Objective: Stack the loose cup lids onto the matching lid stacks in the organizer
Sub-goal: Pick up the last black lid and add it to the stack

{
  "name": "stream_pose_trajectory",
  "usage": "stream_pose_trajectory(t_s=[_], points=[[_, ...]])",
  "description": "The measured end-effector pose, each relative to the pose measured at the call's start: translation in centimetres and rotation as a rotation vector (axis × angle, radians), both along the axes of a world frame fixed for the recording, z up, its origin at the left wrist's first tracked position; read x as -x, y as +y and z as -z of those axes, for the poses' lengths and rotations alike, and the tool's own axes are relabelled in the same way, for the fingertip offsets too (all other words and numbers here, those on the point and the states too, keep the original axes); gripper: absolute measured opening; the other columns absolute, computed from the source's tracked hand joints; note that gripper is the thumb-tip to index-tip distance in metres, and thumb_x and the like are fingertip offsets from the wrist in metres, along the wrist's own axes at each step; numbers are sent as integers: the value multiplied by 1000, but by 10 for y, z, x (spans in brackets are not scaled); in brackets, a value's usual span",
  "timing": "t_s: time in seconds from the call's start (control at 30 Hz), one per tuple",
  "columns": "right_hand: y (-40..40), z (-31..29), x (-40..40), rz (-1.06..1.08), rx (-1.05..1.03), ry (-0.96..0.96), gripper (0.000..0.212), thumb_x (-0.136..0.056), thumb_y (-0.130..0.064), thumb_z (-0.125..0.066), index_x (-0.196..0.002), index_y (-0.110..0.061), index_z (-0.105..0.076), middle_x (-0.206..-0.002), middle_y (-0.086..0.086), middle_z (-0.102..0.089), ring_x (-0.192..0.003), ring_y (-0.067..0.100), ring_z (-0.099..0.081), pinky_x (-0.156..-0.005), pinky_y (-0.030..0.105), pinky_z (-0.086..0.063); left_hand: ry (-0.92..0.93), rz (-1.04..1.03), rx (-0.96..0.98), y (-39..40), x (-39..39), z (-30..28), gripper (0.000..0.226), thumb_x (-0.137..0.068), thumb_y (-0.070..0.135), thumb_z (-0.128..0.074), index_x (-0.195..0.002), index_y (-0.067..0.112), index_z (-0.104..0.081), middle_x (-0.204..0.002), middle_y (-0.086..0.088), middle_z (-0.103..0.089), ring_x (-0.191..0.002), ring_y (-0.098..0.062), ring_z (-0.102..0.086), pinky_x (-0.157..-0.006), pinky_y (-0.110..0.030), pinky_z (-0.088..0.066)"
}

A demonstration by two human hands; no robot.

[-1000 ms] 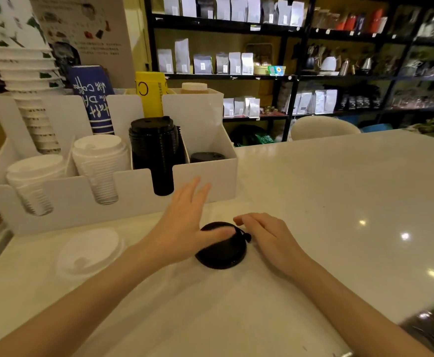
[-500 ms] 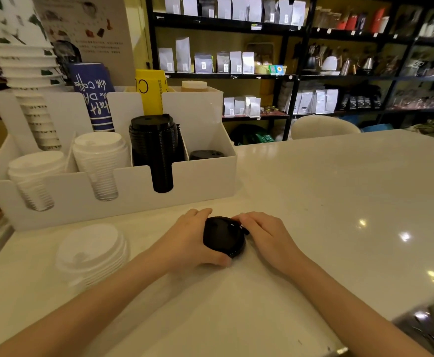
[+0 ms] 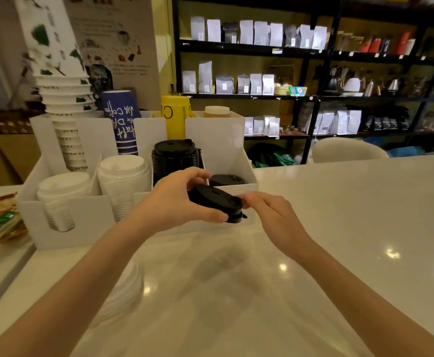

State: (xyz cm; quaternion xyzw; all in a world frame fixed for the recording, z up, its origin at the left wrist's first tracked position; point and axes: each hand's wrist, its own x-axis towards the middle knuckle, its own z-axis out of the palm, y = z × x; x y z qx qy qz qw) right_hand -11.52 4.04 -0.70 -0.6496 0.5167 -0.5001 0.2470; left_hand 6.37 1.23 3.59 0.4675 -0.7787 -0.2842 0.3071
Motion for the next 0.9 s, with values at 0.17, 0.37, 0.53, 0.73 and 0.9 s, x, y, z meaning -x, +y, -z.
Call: stream_pose_trajectory(t_s=[0.17, 0.37, 0.53, 0.73, 0.9], points=[[-35, -36, -12, -57, 44, -48, 37, -94, -25, -34, -101, -13, -68, -99, 8, -70, -95, 13, -62, -80, 12, -43, 133, -57, 63, -16, -14, -28, 68, -56, 28, -81, -117, 29, -52, -115, 6, -56, -112, -13, -52, -97, -32, -43], [-70, -64, -30, -53, 126, -173, 37, -95, -25, -31, -97, -13, -66, -75, -20, -48, -61, -31, -41, -56, -11, -27, 276, -156, 144, -42, -27, -42, 63, -58, 22, -80, -116, 24, -55, -115, 9, -59, -111, -11, -52, -86, -24, -45], [-96, -64, -47, -103, 169, -217, 32, -95, -29, -32, -112, -19, -58, -92, -19, -55, -78, -26, -45, -66, -8, -32, 324, -241, 309, -62, -29, -32, 67, -60, 25, -80, -121, 20, -51, -126, 0, -57, -117, -13, -51, -91, -19, -40], [-116, -46, -58, -232, 136, -197, 33, -94, -37, -27, -112, -33, -54, -120, -3, -53, -113, -3, -44, -101, 19, -34, 237, -355, 417, -82, -28, -20, 63, -61, 38, -77, -116, 21, -51, -119, 0, -58, -112, -15, -52, -98, -33, -44], [-127, -38, -56, -256, -32, -279, 47, -90, -47, -28, -127, -27, -49, -139, 1, -45, -128, 12, -38, -108, 32, -26, 142, -432, 398, -88, -27, -10, 71, -65, 39, -74, -127, 19, -44, -128, -2, -53, -119, -16, -47, -96, -28, -39]])
